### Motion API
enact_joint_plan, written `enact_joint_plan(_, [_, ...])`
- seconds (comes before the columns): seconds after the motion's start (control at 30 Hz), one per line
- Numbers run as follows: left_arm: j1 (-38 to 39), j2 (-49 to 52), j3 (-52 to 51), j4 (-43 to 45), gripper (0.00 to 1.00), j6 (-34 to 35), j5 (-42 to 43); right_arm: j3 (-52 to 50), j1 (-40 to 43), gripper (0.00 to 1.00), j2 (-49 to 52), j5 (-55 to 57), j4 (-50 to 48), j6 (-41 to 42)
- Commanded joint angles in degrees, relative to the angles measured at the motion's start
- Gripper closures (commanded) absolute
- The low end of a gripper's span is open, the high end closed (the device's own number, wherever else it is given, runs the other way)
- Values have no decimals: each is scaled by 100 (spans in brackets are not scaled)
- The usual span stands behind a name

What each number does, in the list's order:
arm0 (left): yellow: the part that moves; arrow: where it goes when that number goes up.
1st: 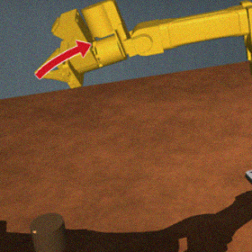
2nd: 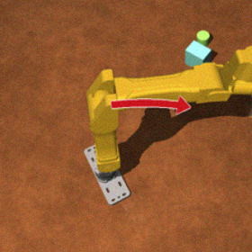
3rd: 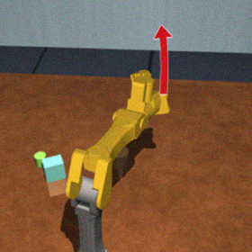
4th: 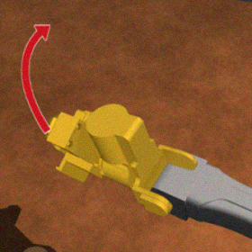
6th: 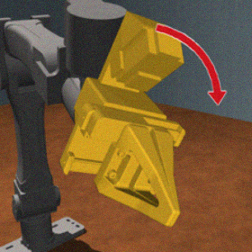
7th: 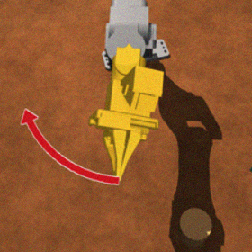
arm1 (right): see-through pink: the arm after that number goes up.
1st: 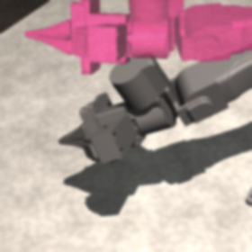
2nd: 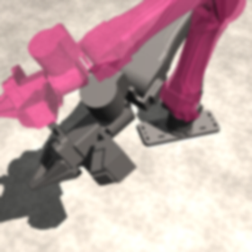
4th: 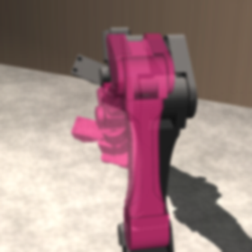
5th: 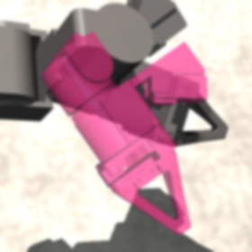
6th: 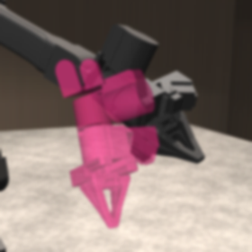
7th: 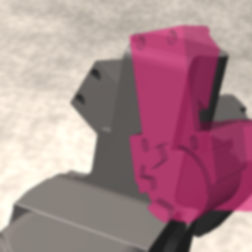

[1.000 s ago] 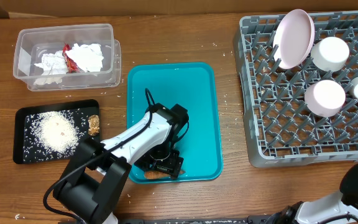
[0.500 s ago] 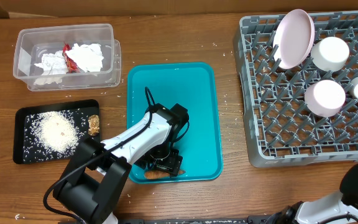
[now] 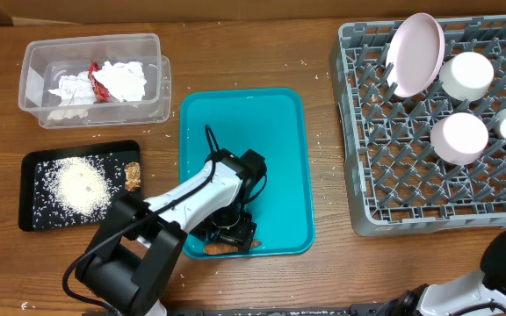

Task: Sort waste into correct bins and load items into the dishwasher
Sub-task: 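Lower the left gripper and grasp the carrot lengthwise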

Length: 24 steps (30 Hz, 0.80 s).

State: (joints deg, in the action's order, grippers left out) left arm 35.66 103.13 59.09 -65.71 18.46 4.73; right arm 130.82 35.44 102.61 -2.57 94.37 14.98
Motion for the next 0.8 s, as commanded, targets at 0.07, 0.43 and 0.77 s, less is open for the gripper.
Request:
enact_joint_plan(0.07, [37,37,-164,149,12,133,-68,66,-2,0,-37,9,-13,4])
enact_joint_plan(0.43, [35,37,-164,780,10,179,-216,66,-2,0,-37,9,-13,4])
enact_joint_plan(0.77, [-238,37,-164,1641,9,619,-1285,66,-2,0,-37,7,-13,4])
